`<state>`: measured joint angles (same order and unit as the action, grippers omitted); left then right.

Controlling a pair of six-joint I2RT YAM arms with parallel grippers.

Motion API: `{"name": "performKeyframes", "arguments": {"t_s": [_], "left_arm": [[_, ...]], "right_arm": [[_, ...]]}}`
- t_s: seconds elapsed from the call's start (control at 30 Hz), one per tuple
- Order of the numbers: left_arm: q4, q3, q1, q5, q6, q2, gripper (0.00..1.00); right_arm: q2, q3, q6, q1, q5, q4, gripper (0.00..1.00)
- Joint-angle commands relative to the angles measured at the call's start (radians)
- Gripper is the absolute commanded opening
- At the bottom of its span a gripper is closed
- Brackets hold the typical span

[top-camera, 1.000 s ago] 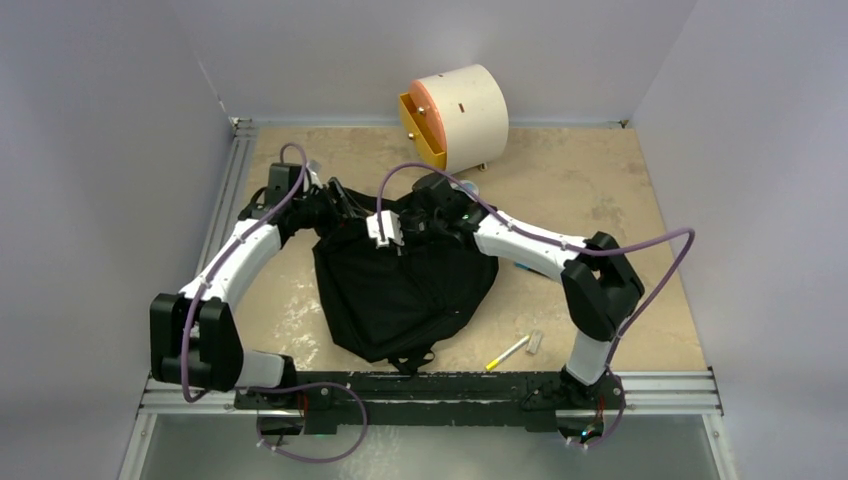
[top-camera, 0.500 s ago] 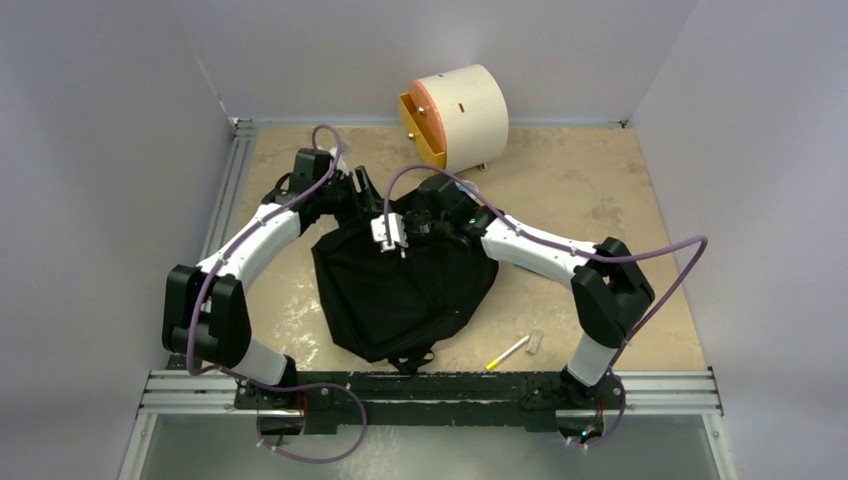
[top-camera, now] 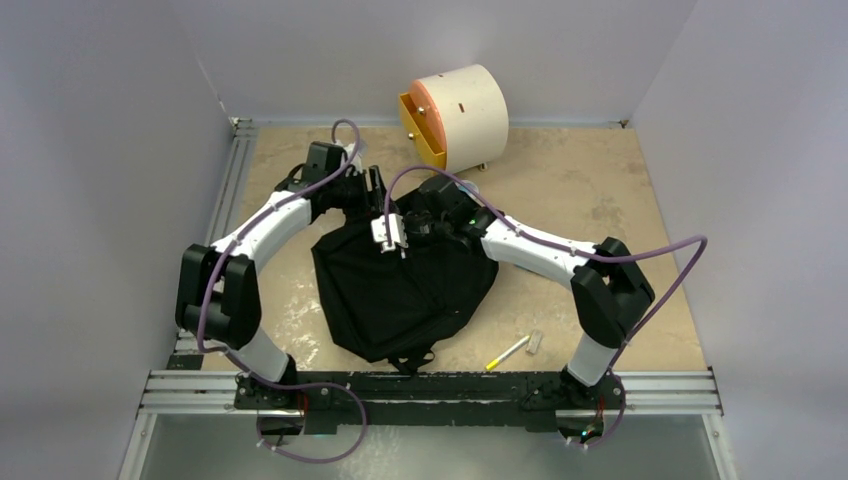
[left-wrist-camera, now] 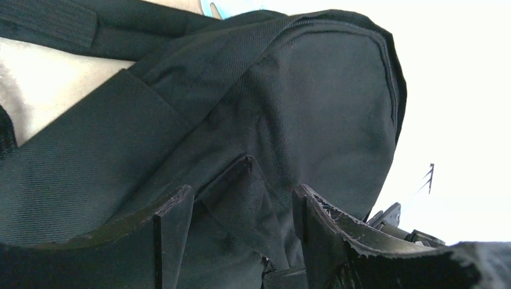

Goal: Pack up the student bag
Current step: Unzip the student bag at the center of the board.

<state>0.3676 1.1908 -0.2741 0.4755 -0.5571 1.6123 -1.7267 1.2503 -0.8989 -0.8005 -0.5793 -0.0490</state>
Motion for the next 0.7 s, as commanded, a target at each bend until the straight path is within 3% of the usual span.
{"name": "performKeyframes", "arguments": {"t_s": [0.0, 0.43, 0.53, 0.67], "left_arm": [[0.046, 0.074, -0.041, -0.007, 0.06, 0.032, 0.6], [0.104, 0.104, -0.092, -0.061, 0.098, 0.101, 0.51], [0.112, 0.11, -0.095, -0.072, 0.111, 0.107, 0.37], [0.11, 0.117, -0.097, -0.063, 0.115, 0.114, 0.08]], "right_arm": [[0.057, -0.023, 0.011, -0.011, -0.03, 0.044, 0.0], [0.07, -0.042, 0.02, -0.009, -0.014, 0.08, 0.0], [0.073, -0.047, 0.026, -0.011, -0.017, 0.09, 0.0], [0.077, -0.052, 0.033, -0.011, -0.023, 0.096, 0.0]]}}
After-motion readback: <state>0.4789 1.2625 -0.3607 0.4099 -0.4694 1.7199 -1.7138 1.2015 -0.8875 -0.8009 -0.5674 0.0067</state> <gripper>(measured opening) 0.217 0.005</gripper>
